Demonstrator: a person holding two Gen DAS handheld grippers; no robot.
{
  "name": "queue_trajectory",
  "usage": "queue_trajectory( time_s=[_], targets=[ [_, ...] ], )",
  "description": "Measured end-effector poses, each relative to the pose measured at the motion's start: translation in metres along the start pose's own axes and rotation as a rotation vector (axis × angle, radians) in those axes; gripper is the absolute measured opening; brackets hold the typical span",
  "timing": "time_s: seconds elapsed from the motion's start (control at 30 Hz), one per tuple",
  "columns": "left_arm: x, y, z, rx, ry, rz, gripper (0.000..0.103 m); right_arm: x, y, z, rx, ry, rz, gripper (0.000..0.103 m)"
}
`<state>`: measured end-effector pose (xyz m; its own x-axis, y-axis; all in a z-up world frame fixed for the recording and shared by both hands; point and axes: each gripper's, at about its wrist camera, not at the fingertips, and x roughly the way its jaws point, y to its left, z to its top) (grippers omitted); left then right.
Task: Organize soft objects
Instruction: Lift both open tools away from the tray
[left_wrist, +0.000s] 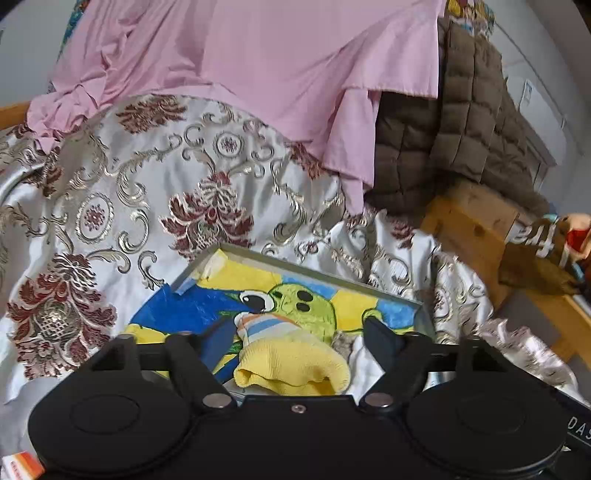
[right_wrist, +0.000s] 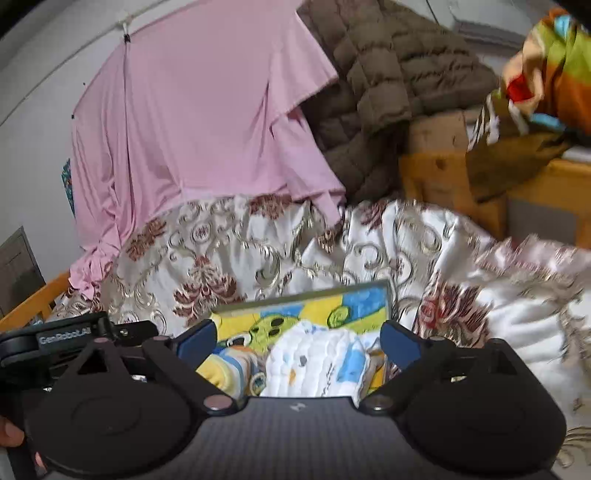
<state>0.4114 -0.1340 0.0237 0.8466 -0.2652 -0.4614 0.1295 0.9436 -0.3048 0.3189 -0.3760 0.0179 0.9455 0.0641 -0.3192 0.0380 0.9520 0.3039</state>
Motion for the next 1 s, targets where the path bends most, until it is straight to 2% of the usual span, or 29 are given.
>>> queue_trajectory(
  time_s=[0.13,0.33,0.77,1.0],
  targets=[
    [-0.028,0.001,0.002,-0.007,-0.038,-0.009,0.096,-0.027,0.011,0.008,-0.044,-0.056,-0.016,0.103],
    [-0.072,0.005,0.003,-0.012,-0.087,-0.018,0.102,-0.064,0.031,0.014,-0.098,-0.125,-0.046,0.103],
    [-0.161,0.022,-0.009,-0.051,-0.159,-0.027,0.102,-0.140,0.071,-0.001,-0.186,-0.274,-0.066,0.103],
    [-0.203,0.037,-0.032,-0.032,-0.209,-0.017,0.102,-0.173,0.087,-0.028,-0.216,-0.318,-0.095,0.103]
  ],
)
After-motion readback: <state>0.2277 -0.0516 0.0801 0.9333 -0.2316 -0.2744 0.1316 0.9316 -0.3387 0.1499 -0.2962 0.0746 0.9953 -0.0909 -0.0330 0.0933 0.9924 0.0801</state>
